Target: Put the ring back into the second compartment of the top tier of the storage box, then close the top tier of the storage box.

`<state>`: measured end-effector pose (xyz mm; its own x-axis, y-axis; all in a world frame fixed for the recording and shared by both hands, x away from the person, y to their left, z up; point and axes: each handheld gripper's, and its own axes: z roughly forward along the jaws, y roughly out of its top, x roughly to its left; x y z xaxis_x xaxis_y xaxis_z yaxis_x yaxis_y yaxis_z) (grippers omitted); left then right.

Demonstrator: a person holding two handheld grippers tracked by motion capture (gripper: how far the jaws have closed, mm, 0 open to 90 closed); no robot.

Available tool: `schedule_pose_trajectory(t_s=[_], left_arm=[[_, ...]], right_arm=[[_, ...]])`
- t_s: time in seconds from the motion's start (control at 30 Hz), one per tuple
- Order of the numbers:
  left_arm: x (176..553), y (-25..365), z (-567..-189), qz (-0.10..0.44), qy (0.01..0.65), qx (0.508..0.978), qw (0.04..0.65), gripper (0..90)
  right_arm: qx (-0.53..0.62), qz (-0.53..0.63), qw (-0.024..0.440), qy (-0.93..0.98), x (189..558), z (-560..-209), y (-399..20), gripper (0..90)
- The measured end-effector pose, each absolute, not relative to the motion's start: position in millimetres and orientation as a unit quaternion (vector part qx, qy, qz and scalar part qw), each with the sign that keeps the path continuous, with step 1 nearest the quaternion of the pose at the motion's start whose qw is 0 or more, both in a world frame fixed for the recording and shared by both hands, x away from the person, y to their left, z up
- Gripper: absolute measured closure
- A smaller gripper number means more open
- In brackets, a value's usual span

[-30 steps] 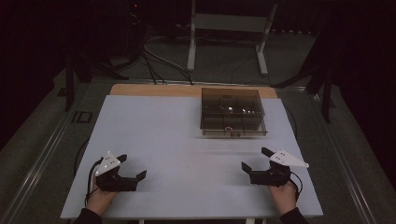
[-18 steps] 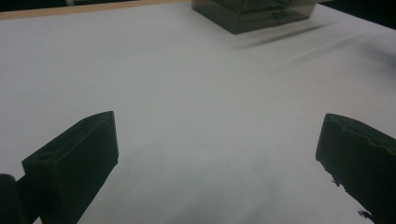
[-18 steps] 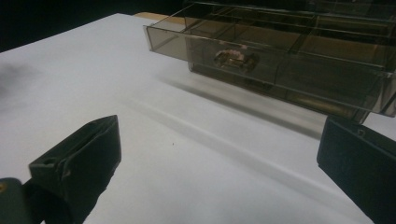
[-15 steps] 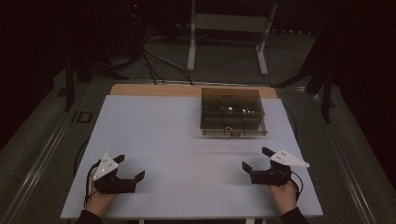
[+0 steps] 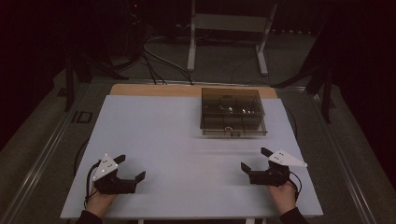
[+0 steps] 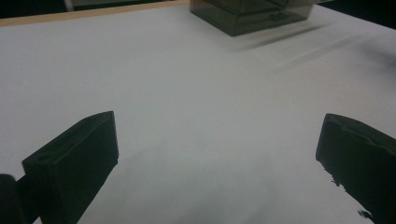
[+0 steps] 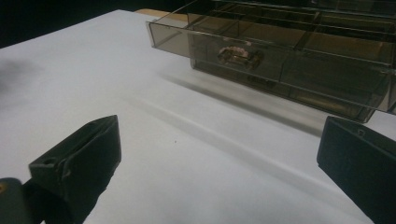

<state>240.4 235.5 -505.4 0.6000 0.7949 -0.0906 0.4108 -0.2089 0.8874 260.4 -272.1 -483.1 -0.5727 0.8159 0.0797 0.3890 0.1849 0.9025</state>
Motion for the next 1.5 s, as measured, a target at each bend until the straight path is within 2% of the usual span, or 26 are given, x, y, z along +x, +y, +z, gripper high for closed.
schedule_pose_trajectory(t_s=[0.9, 1.23, 1.5], left_arm=[[238, 240, -502, 0.204, 0.400, 0.737, 0.504, 0.0], [235, 240, -502, 0.207, 0.400, 0.740, 0.500, 0.0], [234, 241, -502, 0.204, 0.402, 0.738, 0.502, 0.0]], right_arm=[[0.398, 0.484, 0.224, 0.746, 258, -479, -268, 0.1], [0.367, 0.508, 0.229, 0.745, 252, -457, -256, 0.1], [0.369, 0.503, 0.273, 0.732, 252, -439, -249, 0.1]])
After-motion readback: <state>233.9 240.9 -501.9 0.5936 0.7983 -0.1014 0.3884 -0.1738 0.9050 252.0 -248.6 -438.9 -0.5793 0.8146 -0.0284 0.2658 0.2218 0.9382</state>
